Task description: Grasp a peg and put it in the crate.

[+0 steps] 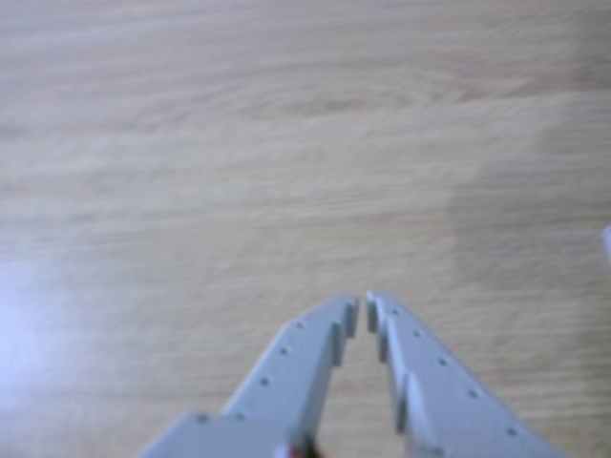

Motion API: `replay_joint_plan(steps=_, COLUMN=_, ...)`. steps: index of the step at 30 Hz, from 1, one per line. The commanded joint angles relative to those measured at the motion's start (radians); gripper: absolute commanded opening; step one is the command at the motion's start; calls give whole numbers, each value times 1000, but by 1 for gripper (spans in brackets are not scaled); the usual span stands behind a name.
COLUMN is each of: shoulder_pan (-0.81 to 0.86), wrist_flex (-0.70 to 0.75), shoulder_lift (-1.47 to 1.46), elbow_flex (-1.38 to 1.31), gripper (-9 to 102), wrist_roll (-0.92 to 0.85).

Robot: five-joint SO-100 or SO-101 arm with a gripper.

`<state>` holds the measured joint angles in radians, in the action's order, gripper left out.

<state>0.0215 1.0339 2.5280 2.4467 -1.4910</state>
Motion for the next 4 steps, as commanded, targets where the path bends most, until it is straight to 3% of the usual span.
replay_joint_plan(steps=1, shoulder_pan=-38, wrist_flex=110, shoulder_lift=144, elbow_flex=-100, gripper=-1, wrist_roll=3)
replay_joint_plan(steps=4, shoulder_pan=-38, wrist_flex=181, shoulder_lift=218, elbow_flex=-100, gripper=-1, wrist_roll=3)
